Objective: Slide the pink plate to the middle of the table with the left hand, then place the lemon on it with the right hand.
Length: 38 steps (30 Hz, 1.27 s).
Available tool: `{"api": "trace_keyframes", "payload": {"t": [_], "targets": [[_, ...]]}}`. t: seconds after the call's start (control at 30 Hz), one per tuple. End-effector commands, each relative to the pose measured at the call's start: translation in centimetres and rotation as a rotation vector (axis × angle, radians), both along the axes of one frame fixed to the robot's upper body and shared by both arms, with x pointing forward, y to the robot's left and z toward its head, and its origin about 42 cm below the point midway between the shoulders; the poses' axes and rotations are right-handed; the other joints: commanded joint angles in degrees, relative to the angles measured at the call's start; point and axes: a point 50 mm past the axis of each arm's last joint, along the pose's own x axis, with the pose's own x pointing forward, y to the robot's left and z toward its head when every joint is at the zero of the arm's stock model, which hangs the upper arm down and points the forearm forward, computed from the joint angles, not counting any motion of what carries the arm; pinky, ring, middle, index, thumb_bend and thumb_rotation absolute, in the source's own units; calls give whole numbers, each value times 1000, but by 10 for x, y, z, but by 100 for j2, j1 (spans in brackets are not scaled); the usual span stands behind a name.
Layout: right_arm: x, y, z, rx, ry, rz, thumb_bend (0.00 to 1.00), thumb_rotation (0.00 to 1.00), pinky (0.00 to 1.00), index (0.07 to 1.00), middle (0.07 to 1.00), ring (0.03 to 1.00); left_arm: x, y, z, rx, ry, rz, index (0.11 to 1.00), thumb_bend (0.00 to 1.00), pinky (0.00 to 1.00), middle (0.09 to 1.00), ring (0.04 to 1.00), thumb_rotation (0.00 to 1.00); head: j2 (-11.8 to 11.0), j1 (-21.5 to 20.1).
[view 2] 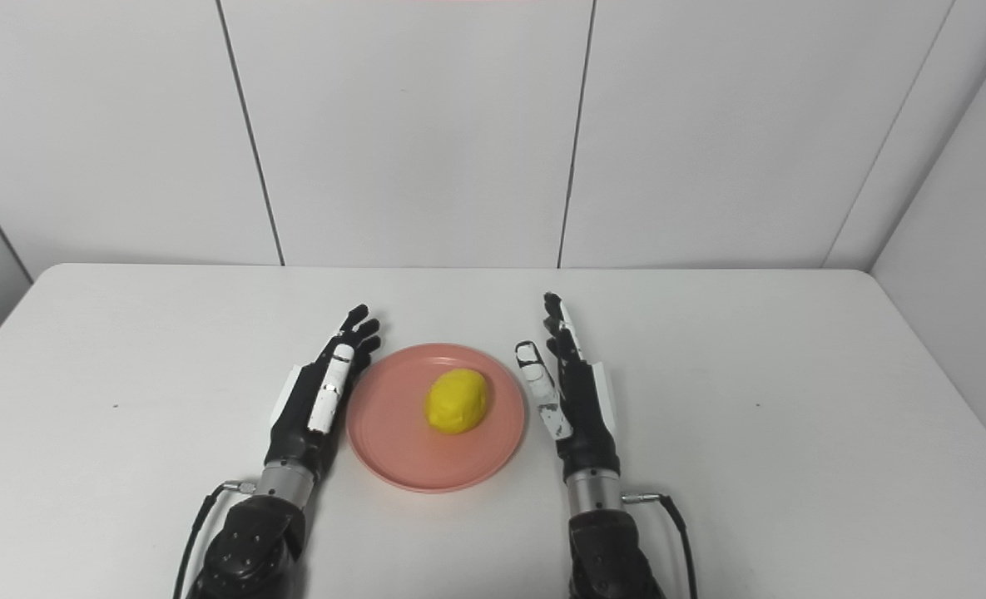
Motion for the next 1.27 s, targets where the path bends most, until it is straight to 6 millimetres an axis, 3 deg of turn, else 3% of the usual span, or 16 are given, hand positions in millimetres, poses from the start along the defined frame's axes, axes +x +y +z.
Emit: {"api": "trace_keyframes", "payload": {"t": [0.0, 0.37, 0.73, 1.23], "targets": [[3, 6, 5, 24, -10, 21, 677, 1000, 934, 948, 958, 953, 6, 13, 0, 40, -19, 46, 968, 368, 983, 967, 968, 1000, 2, 29], [4, 2, 3, 40, 9, 48, 693, 1000, 945, 959, 965, 962, 7, 10, 0, 109, -25, 70, 999, 419, 1000, 999, 1000, 1000, 30, 209], [7, -3, 0, 60, 56, 66, 752, 1000, 957, 973, 980, 974, 9, 7, 1, -15, 10, 72, 1000, 430, 1000, 1000, 1000, 1000, 31, 240], [7, -1, 2, 101, 80, 80, 754, 1000, 972, 988, 989, 979, 9, 9, -1, -28, 14, 58, 1000, 461, 1000, 1000, 1000, 1000, 63, 238]]}}
